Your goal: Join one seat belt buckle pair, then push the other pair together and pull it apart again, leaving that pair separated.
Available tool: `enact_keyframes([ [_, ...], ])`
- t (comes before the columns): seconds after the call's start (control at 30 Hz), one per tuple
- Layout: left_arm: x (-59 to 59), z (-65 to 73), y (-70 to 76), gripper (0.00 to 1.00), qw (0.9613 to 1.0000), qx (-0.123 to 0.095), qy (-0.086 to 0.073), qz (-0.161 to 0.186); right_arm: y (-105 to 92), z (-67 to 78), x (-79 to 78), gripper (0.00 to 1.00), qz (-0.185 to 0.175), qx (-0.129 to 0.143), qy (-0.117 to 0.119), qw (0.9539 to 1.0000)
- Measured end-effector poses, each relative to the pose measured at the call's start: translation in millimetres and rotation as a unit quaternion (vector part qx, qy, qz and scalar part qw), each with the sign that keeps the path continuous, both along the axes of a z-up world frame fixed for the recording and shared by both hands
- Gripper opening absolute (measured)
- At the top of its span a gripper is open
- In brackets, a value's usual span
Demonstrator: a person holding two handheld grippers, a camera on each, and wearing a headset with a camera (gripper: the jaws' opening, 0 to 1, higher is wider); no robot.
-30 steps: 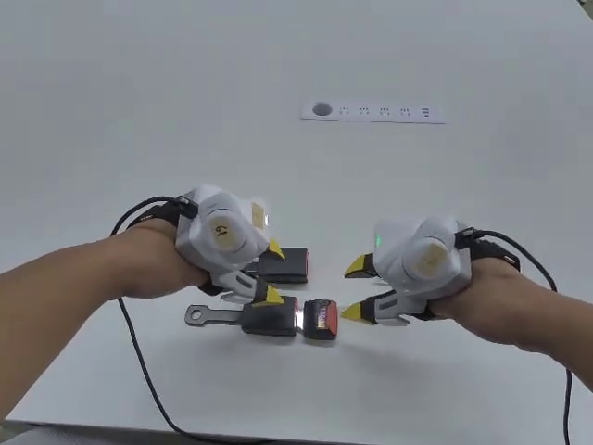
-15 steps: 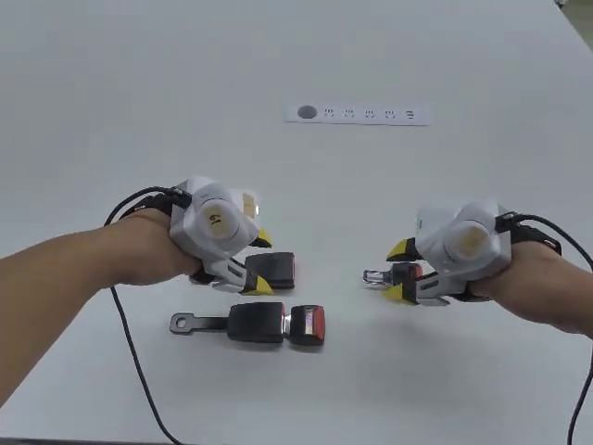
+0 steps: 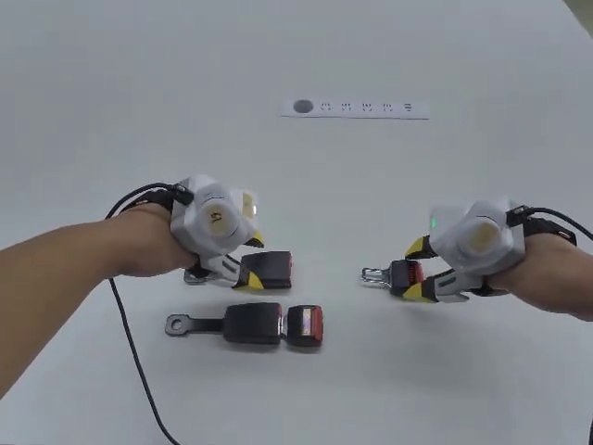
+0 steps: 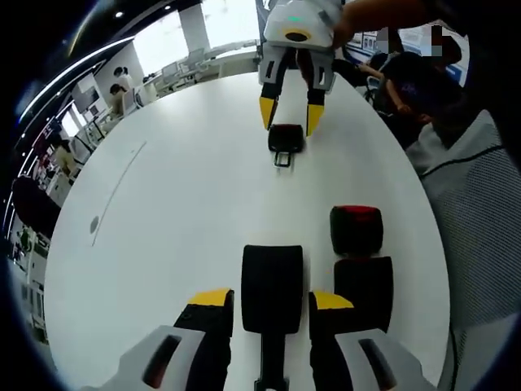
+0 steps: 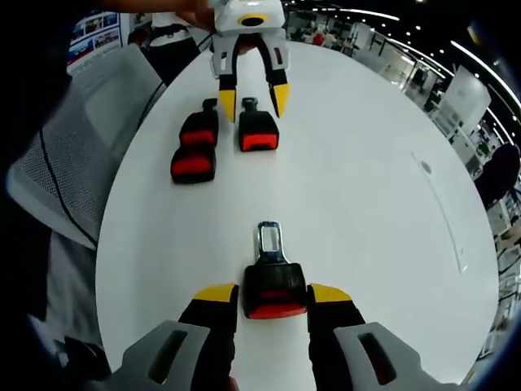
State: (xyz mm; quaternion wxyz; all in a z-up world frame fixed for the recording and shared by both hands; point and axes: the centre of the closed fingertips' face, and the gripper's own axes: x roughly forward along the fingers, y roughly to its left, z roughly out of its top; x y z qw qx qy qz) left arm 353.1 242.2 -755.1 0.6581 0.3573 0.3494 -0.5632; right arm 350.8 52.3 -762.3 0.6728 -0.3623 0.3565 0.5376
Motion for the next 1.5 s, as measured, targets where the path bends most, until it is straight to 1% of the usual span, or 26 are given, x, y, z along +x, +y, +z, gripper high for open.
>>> enact_keyframes([
  [0.07,0.1,-1.3,-1.2,0.38,1.0000,0.002,0.000,-0.004,-2.6,-3.5,0.9,0.30,-0.001,-0.004,0.002,1.0000],
  [0.1,-0.1,-3.6,-1.6,0.38,1.0000,0.002,0.005,-0.006,-3.5,-5.4,1.5,0.30,-0.004,-0.004,0.006,1.0000],
  [0.13,-0.3,-4.8,-1.8,0.38,0.9999,0.003,0.005,-0.009,-3.5,-6.6,1.5,0.30,-0.003,-0.006,0.007,1.0000],
  [0.23,2.6,-9.7,-0.9,0.36,0.9998,0.008,0.007,-0.015,-2.7,-10.1,1.8,0.31,0.001,-0.009,0.010,0.9999],
  [0.33,2.7,-9.6,-0.8,0.34,0.9997,0.010,0.010,-0.019,-2.1,-12.7,3.1,0.31,0.004,-0.010,0.016,0.9998],
  [0.4,3.1,-13.8,2.4,0.33,0.9996,0.017,0.014,-0.015,-2.3,-15.8,4.6,0.32,0.007,-0.012,0.021,0.9997],
  [0.43,2.6,-13.6,1.9,0.34,0.9996,0.017,0.012,-0.019,-2.2,-16.5,5.3,0.32,0.010,-0.012,0.022,0.9996],
  [0.57,2.3,-13.9,2.4,0.34,0.9995,0.018,0.013,-0.023,-0.9,-16.3,5.2,0.32,0.023,-0.013,0.023,0.9994],
  [0.63,2.5,-14.6,2.7,0.34,0.9995,0.020,0.010,-0.024,0.3,-15.3,4.9,0.32,0.024,-0.012,0.025,0.9993],
  [0.73,3.3,-18.8,3.5,0.34,0.9994,0.020,0.007,-0.026,2.3,-15.0,5.1,0.32,0.030,-0.011,0.026,0.9992],
  [0.83,4.3,-21.5,5.4,0.34,0.9994,0.019,0.007,-0.027,3.0,-15.0,5.5,0.32,0.034,-0.011,0.027,0.9990],
  [0.9,3.9,-22.2,5.3,0.34,0.9993,0.021,0.006,-0.029,3.0,-15.1,5.7,0.32,0.035,-0.011,0.027,0.9989],
  [1.07,4.1,-22.1,6.2,0.34,0.9995,0.020,0.010,-0.024,2.6,-16.0,6.2,0.31,0.037,-0.012,0.025,0.9989],
  [1.17,3.3,-21.1,5.6,0.34,0.9994,0.023,0.008,-0.026,2.8,-15.6,6.0,0.31,0.035,-0.014,0.024,0.9990],
  [1.33,3.2,-20.9,5.7,0.34,0.9994,0.020,0.007,-0.025,14.3,-14.4,3.7,0.31,0.039,-0.008,0.024,0.9989],
  [1.43,4.0,-21.7,5.5,0.34,0.9996,0.017,0.010,-0.022,24.8,-14.9,2.2,0.31,0.044,-0.003,0.022,0.9988],
  [1.5,4.3,-22.1,5.6,0.34,0.9996,0.016,0.010,-0.020,35.3,-13.8,-1.3,0.31,0.047,0.003,0.021,0.9987],
])
